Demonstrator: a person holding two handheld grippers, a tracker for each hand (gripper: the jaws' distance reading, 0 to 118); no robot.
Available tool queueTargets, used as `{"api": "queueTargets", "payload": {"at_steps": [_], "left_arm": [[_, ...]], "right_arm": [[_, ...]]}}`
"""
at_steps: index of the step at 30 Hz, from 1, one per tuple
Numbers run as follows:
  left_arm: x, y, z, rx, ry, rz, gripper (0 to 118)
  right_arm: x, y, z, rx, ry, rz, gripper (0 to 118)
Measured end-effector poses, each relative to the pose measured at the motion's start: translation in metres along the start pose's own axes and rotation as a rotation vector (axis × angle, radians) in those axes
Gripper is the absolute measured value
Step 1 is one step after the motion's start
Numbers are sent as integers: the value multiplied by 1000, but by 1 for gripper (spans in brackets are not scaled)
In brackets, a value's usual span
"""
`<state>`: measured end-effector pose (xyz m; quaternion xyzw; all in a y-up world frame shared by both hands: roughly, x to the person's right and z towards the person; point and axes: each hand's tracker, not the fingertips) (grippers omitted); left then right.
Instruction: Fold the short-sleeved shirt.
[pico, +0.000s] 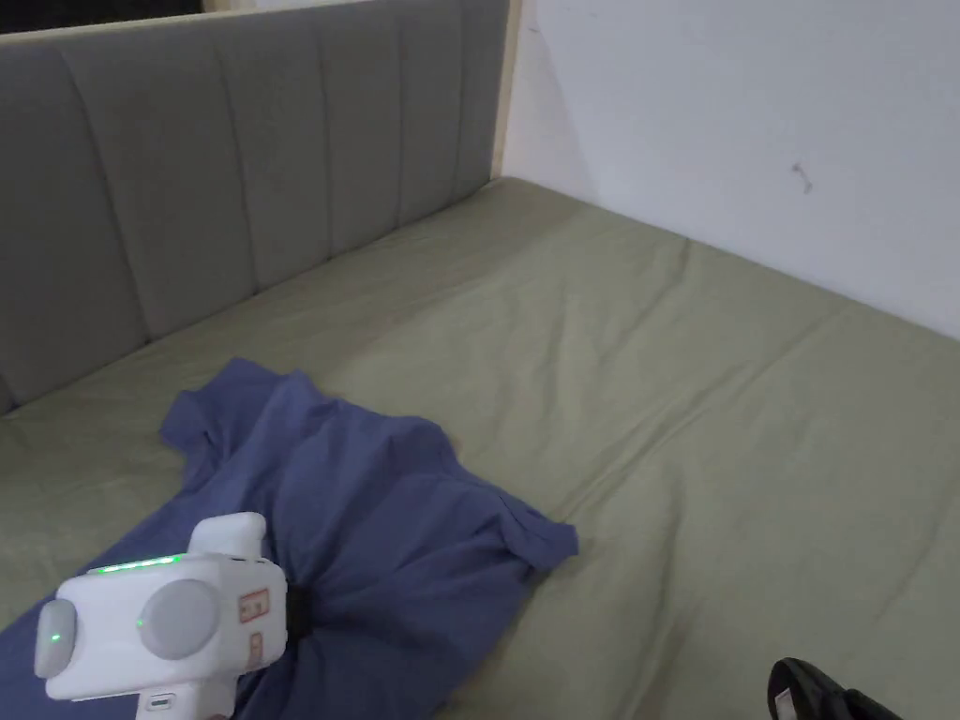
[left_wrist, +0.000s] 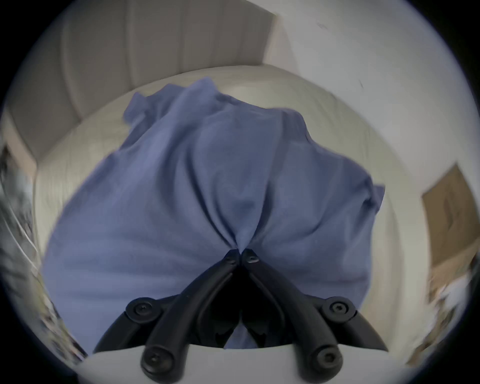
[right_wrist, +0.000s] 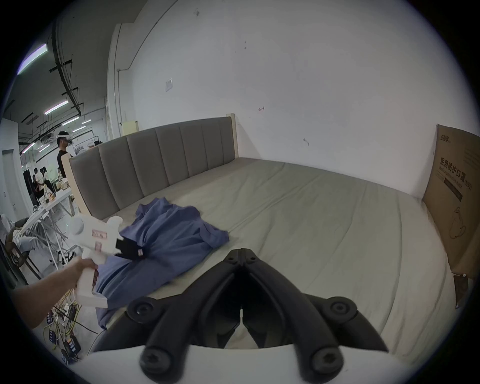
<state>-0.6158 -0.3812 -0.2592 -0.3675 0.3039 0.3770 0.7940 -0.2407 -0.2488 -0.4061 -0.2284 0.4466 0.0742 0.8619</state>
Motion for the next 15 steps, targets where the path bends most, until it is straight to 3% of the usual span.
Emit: {"api": "queueTargets", "payload": {"at_steps": [5, 10, 15], "left_arm": [[-6, -2, 4, 22, -36, 36, 0], [-11, 6, 40, 97, -324, 245, 0], [17, 13, 70, 143, -410, 225, 0]], "right_arm": [[7, -8, 7, -23, -15, -16, 0], [26, -13, 26, -29, -60, -60, 0], [51, -22, 60, -11, -163, -106, 0]]}}
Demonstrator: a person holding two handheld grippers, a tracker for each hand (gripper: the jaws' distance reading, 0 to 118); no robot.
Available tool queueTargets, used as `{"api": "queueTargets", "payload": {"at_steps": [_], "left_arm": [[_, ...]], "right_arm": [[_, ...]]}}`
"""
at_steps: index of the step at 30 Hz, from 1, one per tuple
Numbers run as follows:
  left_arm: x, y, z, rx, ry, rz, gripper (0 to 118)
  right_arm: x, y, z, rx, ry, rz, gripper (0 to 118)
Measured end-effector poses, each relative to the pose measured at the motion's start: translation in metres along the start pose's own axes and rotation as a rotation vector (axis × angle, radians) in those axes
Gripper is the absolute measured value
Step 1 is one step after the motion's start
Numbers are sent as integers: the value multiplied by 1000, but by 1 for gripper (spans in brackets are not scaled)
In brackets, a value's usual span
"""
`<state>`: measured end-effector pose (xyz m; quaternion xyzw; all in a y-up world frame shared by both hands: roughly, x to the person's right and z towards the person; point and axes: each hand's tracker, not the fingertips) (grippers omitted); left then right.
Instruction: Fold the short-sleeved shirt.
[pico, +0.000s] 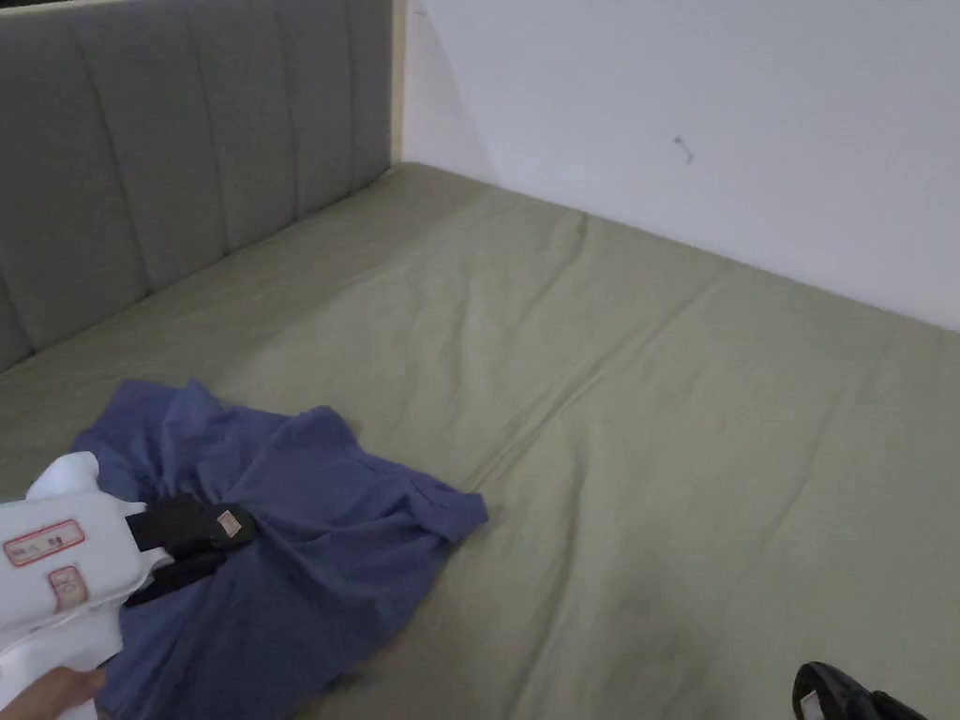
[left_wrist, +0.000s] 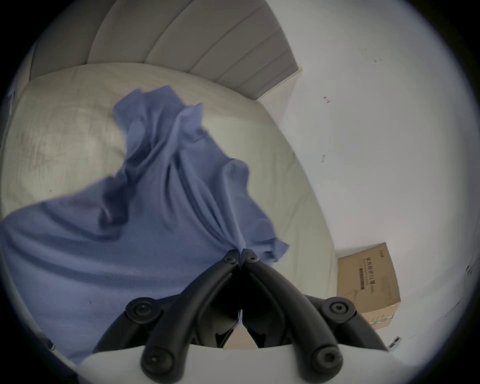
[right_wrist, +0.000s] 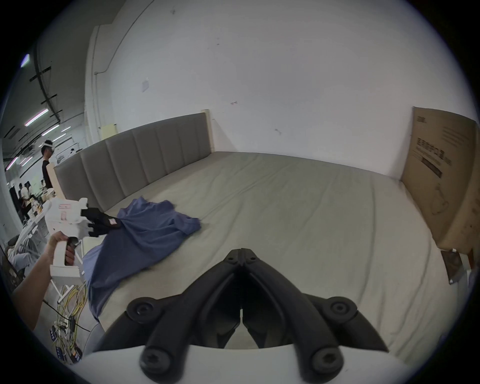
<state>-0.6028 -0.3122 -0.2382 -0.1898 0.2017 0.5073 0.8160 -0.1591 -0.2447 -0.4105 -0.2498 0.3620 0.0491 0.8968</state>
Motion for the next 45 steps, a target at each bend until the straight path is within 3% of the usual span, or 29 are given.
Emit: {"api": "queueTargets", "payload": {"at_steps": [3, 8, 12, 16, 23, 27, 31, 34, 39, 40, 42, 45], "left_arm": [[38, -8, 4, 29, -109, -16, 0], [128, -43, -17, -81, -162, -282, 0], [196, -87, -32, -180, -428, -284, 0], [261, -137, -25, -288, -635, -388, 0], [314, -238, -16, -564, -839, -498, 0], [308, -323, -46, -758, -704, -665, 0], [274, -397, -92, -963, -493, -699, 0], [252, -425, -107, -998, -383, -768, 0], [242, -427, -113, -1003, -337, -800, 1], [241, -420, -112, -991, -341, -782, 9], [243, -402, -103, -977, -377, -686, 39], [240, -356, -73, -890, -465, -588, 74]], "right_arm": [[23, -5, 23, 18, -70, -28, 0], [61, -18, 73, 66, -209, -84, 0], [99, -39, 122, 89, -324, -154, 0], [126, -61, 167, 107, -459, -194, 0], [156, -97, 209, 108, -577, -308, 0], [165, -113, 214, 79, -607, -347, 0], [165, -124, 214, 55, -597, -371, 0], [165, -130, 211, 21, -597, -360, 0], [165, -134, 202, -17, -588, -371, 0], [165, -133, 201, -18, -583, -377, 0], [164, -131, 198, -9, -569, -381, 0], [158, -122, 195, 19, -533, -363, 0]]}}
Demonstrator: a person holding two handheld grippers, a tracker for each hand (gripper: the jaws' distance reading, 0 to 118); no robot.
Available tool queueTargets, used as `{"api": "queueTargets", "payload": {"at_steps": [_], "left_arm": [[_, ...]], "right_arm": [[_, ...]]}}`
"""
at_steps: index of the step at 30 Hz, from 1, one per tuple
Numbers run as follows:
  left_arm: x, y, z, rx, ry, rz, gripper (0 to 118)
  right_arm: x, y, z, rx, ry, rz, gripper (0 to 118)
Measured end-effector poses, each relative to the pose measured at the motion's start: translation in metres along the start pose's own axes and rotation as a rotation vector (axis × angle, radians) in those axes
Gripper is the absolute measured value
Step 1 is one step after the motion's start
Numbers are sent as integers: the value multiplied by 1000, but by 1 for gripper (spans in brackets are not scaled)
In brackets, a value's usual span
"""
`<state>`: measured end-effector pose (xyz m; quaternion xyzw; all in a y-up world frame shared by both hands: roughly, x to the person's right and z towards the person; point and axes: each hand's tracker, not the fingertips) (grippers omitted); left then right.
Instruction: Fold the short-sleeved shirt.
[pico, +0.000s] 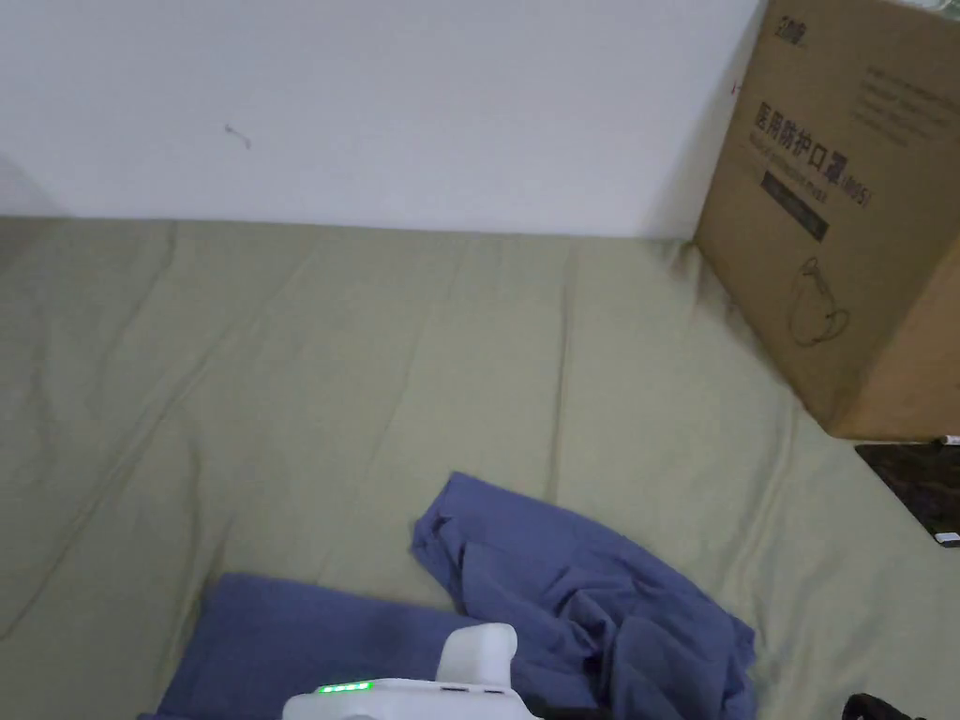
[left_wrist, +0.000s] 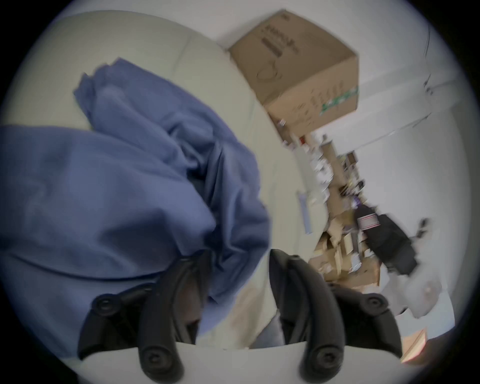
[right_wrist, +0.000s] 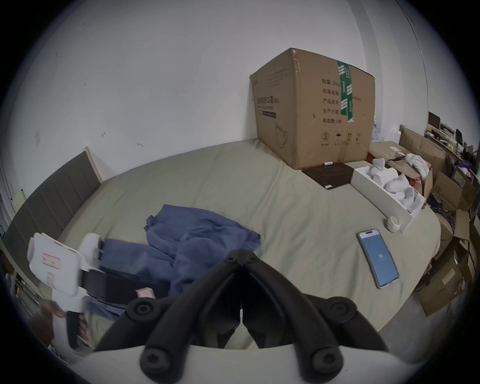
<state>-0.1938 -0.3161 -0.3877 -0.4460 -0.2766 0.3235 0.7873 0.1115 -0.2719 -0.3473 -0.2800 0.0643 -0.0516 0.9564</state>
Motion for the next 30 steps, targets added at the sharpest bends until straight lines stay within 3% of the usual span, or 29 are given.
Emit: {"api": "queueTargets", "payload": {"at_steps": [1, 3, 4, 5, 6, 8, 11, 18, 19, 22, 23, 27, 30], "left_arm": [[3, -1, 22, 66, 3, -4, 83], [4, -8, 63, 179, 42, -17, 76], [2, -16, 83, 221, 86, -20, 64], [1, -24, 99, 257, 130, -25, 18], [-1, -34, 115, 286, 188, -28, 0], [1, -62, 140, 403, 326, 13, 0], [3, -85, 173, 445, 405, 28, 0], [-13, -30, 166, 473, 622, -201, 0], [-25, -13, 160, 480, 625, -224, 6], [-65, 40, 139, 451, 646, -173, 75], [-79, 53, 132, 422, 662, -137, 82], [-138, 95, 89, 270, 698, -6, 80], [-164, 101, 61, 158, 763, -14, 75]], "right_arm": [[-4, 2, -1, 8, 14, 5, 0], [-12, 5, -2, 20, 41, 12, 0], [-16, 6, -2, 25, 59, 14, 0], [-19, 6, -3, 28, 70, 16, 0], [-23, 5, -4, 28, 85, 20, 0], [-30, 3, -6, 21, 108, 32, 0], [-41, 0, -10, -3, 137, 64, 0], [-57, 2, -17, -26, 167, 96, 0], [-58, 3, -17, -24, 167, 99, 0], [-55, 7, -19, -29, 143, 120, 0], [-53, 7, -21, -33, 125, 130, 0], [-51, 14, -28, -64, 58, 135, 0], [-44, 17, -35, -80, 23, 133, 0]]}}
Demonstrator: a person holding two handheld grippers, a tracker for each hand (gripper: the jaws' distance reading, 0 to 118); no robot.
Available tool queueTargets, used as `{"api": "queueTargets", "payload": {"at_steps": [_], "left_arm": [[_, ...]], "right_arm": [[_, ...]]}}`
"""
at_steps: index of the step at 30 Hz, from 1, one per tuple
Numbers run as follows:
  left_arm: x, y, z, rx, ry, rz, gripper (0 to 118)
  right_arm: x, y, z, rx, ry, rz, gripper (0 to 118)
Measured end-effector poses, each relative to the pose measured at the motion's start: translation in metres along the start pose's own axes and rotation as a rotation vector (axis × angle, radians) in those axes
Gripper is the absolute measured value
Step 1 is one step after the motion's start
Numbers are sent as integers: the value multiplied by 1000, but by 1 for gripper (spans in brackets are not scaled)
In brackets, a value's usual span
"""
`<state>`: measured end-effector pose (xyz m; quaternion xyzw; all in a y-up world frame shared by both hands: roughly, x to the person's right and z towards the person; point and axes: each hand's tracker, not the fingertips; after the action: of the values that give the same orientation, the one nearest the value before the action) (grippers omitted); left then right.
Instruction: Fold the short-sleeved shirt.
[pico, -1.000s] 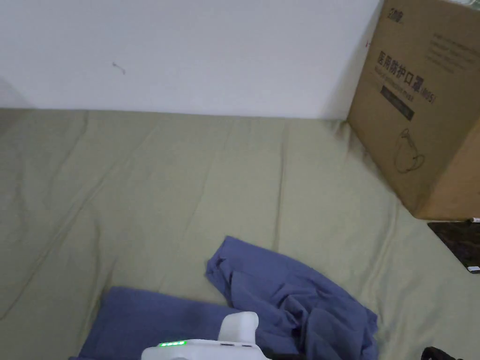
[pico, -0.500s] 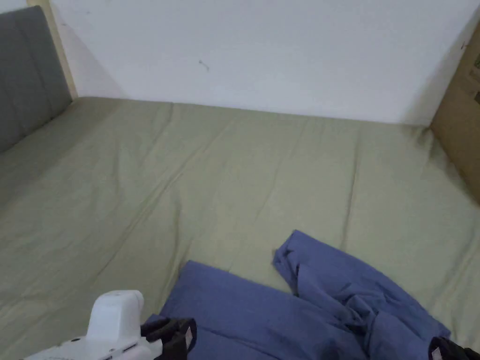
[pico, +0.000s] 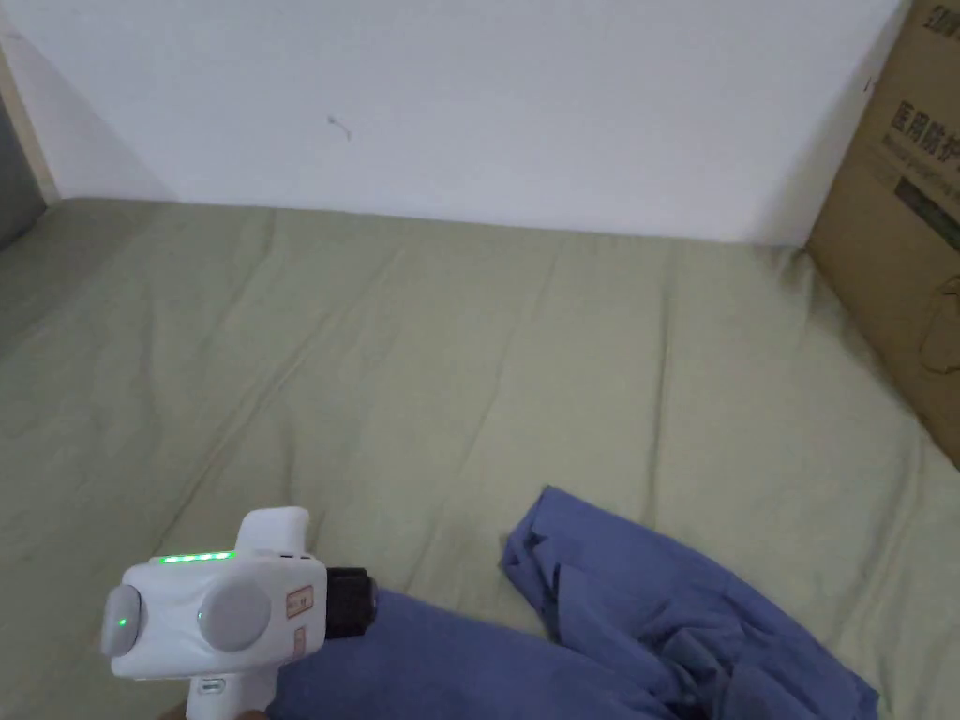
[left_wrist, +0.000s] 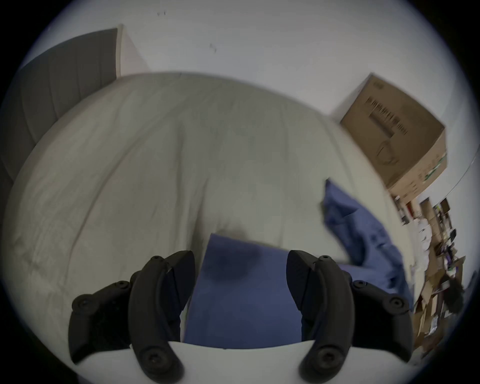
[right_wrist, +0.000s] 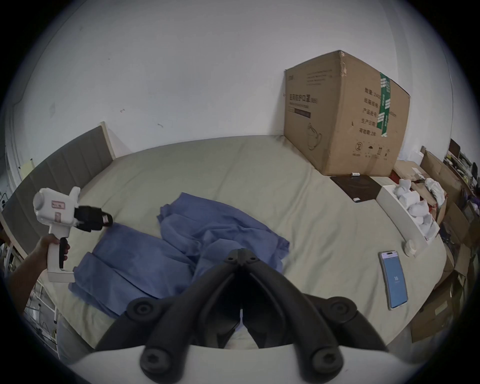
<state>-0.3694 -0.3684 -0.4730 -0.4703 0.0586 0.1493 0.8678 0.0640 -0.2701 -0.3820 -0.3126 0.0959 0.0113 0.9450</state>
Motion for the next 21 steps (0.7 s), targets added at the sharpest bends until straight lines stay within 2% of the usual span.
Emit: {"api": "queueTargets", "payload": {"at_steps": [1, 2, 3, 4, 5, 8, 11, 12, 14, 15, 17, 21], "left_arm": [[1, -1, -7, -42, -10, -6, 66], [3, -11, -8, -73, -32, -3, 46], [9, -19, -4, -53, -17, -17, 35], [12, -22, 4, 13, 57, -97, 10], [12, -21, 7, -16, 38, -129, 4], [19, -30, 13, -61, 17, -150, 4], [19, -41, 0, -39, 34, -138, 4], [17, -42, -3, -31, 37, -116, 4], [7, -43, -6, -8, 12, -48, 4], [1, -43, -5, 0, -11, -9, 4], [-10, -45, -5, 20, -61, 42, 4], [-22, -45, -5, 16, -96, 96, 4]], "right_arm": [[1, 2, -2, -3, -8, 4, 0], [2, 4, -4, -6, -15, 12, 0], [2, 6, -8, -8, -22, 23, 0], [3, 10, -12, -9, -24, 32, 0], [4, 15, -17, -8, -19, 36, 0], [7, 41, -41, 16, 69, 59, 0], [-9, 76, -84, -17, 169, 196, 0], [-12, 85, -107, -41, 195, 243, 4], [-26, 100, -149, -104, 257, 292, 26], [-33, 105, -174, -144, 282, 308, 26], [-45, 113, -222, -245, 300, 307, 28], [-47, 116, -304, -448, 308, 177, 37]]}}
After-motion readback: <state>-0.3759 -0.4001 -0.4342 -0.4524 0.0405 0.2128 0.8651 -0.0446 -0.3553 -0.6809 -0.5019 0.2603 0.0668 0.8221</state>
